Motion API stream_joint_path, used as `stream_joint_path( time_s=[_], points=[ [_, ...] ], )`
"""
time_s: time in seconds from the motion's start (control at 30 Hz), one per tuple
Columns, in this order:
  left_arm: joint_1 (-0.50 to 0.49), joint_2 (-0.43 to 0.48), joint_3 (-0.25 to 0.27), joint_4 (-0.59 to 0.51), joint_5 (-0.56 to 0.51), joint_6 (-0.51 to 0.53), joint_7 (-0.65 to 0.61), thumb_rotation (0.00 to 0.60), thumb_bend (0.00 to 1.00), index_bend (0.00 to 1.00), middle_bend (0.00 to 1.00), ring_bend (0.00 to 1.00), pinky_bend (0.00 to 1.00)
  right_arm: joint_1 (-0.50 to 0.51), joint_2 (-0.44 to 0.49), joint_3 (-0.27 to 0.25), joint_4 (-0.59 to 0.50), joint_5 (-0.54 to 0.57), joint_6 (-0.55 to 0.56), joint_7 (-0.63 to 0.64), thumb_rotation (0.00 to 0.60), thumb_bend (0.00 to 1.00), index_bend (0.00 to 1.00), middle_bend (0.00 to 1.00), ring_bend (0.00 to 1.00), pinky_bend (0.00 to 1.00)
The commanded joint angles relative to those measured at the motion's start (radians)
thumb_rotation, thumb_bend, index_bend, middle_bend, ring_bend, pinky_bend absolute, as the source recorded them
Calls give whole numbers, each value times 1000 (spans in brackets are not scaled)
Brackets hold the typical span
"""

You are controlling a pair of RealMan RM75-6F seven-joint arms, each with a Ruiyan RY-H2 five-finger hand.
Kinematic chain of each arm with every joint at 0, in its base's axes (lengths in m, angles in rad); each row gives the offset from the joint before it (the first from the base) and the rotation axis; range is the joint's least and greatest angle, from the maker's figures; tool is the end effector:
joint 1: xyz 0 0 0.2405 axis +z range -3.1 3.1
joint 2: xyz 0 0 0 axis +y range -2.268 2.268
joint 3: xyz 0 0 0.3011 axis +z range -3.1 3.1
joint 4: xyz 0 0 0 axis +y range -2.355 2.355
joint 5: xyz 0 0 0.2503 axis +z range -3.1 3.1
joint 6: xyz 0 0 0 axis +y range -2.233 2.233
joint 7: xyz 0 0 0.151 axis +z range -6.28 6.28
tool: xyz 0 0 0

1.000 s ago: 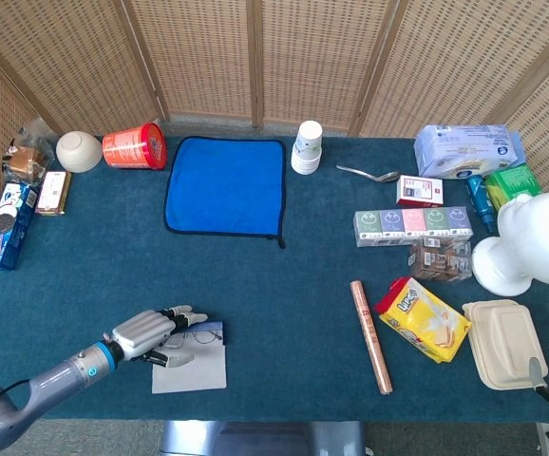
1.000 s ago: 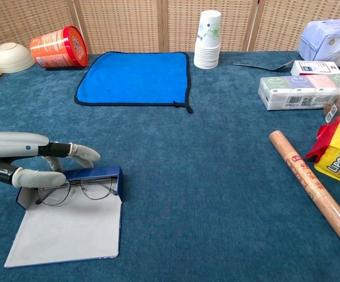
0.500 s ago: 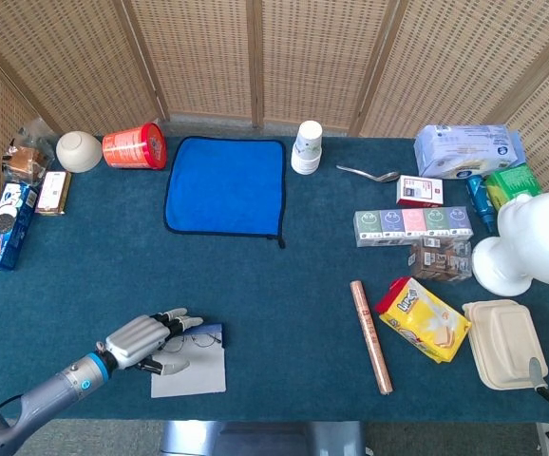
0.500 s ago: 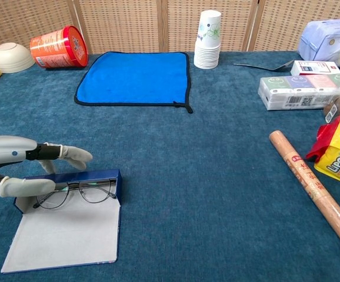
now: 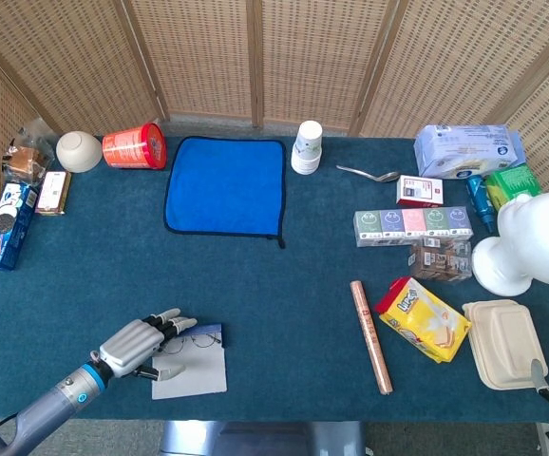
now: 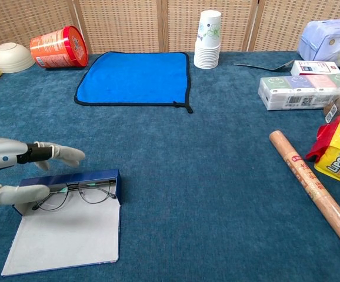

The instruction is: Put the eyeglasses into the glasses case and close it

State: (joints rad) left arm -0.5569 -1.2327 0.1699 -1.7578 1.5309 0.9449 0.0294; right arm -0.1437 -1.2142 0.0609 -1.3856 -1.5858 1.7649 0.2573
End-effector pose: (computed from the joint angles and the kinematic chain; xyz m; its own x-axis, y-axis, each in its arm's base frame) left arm -0.2591 0.2368 -0.0088 0.4541 0.5567 0.6956 0.8603 -0.4770 -0.1798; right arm -0.4101 -0.1035 0.1638 0.2963 0.2016 0.9336 -0.9551 0.0699 0.2881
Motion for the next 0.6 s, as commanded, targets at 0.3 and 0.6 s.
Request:
stream_joint_path(
  time_s=[0.3, 0.6],
  points=[
    [-11, -54, -44, 33, -28, -23, 59, 80, 236, 20, 128, 23, 178, -20, 1, -2, 12, 11, 20, 17, 600, 409, 0, 63, 92, 284],
    [-18, -75, -36, 18, -13, -45, 85, 83, 237, 23, 127, 22, 175, -31, 0, -6, 19, 13, 29, 23, 600, 409, 0, 63, 92, 284]
  ],
)
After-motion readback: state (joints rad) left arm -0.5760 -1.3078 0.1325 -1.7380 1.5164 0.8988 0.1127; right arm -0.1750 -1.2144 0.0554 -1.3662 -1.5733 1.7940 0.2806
